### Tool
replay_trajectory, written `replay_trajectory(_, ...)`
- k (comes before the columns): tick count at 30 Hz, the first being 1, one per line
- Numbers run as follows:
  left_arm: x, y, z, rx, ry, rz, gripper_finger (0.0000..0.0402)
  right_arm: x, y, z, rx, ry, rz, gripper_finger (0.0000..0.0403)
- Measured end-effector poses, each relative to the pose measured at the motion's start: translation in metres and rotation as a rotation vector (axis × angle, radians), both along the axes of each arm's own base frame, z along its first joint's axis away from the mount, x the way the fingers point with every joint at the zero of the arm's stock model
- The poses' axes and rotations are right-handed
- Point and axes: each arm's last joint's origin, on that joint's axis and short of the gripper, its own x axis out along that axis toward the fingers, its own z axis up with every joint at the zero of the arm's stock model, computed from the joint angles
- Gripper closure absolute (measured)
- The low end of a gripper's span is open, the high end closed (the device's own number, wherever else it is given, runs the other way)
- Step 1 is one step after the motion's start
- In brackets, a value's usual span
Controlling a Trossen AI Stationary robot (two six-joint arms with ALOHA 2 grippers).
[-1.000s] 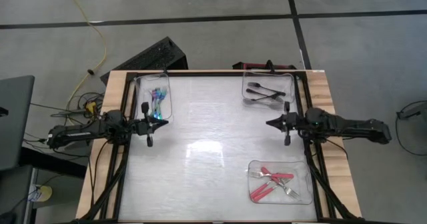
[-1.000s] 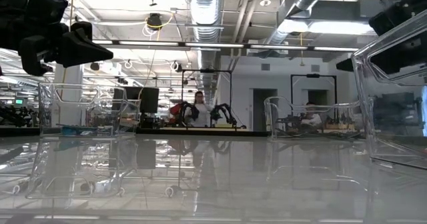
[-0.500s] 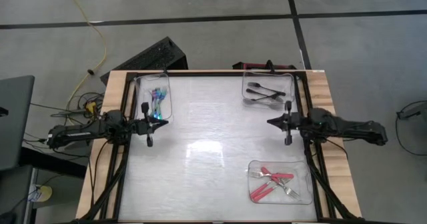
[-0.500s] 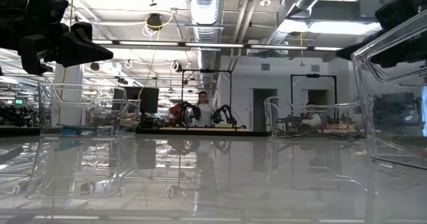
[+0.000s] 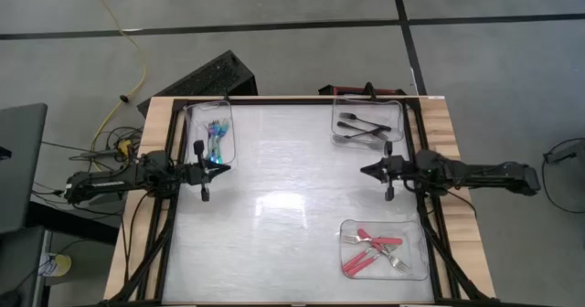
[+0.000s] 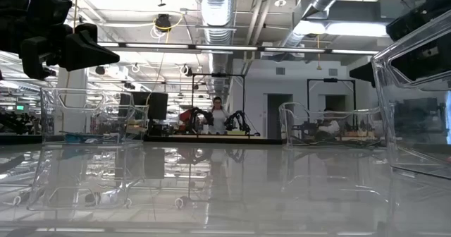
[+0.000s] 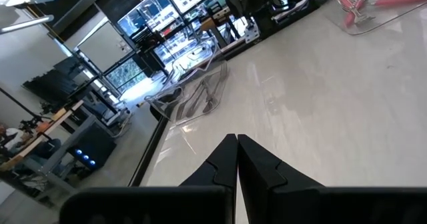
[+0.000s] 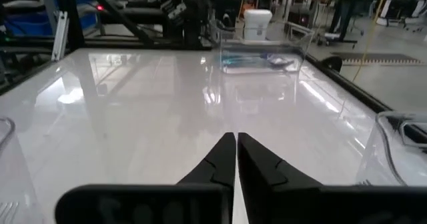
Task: Sort silverware by color (type)
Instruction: Return to Home Position
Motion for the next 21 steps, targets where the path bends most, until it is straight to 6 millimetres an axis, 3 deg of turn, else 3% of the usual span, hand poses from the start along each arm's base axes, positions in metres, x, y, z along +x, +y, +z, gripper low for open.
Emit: replay_trajectory(21, 0.0000, 0.0000, -0.0003, -0.001, 0.003, 0.000, 0.0402, 0.0009, -0.0002, -0.0017, 0.002, 0.020, -0.005, 0.0360)
